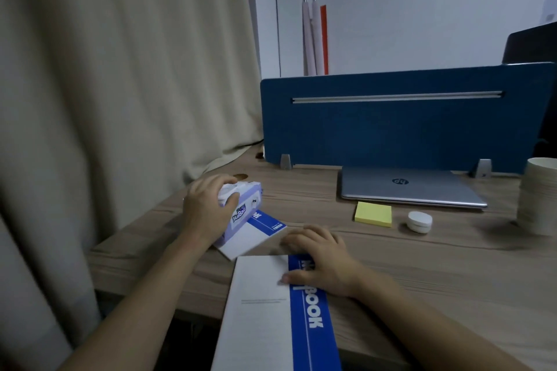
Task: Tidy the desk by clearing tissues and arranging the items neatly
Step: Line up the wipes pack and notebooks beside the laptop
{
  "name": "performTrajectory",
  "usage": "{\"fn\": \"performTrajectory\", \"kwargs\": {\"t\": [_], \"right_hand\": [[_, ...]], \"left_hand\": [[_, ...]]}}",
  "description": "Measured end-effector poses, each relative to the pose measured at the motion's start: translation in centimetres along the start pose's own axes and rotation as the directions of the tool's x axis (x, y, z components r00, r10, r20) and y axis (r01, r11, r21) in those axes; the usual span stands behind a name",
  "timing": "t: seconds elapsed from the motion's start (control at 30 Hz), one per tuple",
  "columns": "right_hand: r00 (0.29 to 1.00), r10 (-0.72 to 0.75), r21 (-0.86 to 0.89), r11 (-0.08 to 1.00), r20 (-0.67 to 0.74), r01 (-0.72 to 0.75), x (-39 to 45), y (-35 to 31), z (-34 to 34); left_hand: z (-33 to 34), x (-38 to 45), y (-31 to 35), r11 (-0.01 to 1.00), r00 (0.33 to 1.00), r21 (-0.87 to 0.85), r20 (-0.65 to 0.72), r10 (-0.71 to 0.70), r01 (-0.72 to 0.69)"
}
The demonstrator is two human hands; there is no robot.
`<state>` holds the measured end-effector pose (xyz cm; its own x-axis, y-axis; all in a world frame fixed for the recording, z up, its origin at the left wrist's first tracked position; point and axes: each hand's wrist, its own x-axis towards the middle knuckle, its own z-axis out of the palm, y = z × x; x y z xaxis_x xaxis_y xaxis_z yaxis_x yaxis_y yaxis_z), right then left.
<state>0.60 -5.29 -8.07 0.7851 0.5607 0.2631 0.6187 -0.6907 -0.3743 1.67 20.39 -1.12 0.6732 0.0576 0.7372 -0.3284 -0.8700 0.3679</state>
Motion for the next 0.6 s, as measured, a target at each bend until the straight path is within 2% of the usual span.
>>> {"fn": "performTrajectory", "kwargs": {"t": [0.1,0.3,0.5,0.6], "right_hand": [[0.999,0.040,-0.030,0.999,0.029,-0.039,0.8,0.8,0.2],[0.982,0.187,-0.037,0.982,-0.012,-0.188,2.2,3.6,-1.2],[0.949,0.285,-0.003,0.958,-0.133,-0.288,3.6,6.8,-2.0],[0.939,0.307,0.023,0.951,-0.153,-0.307,4.6,7.6,-2.2]], "left_hand": [[0.0,-0.3,-2.5,0.985,0.984,0.047,0.052,-0.171,0.169],[1.1,-1.1,-5.4,0.878,0.887,-0.154,0.175,-0.427,0.453],[2.1,-0.4,-7.1,0.781,0.809,-0.212,0.124,-0.574,0.587],[2.7,-0.3,-7.2,0.732,0.791,-0.313,0.134,-0.597,0.606]]}}
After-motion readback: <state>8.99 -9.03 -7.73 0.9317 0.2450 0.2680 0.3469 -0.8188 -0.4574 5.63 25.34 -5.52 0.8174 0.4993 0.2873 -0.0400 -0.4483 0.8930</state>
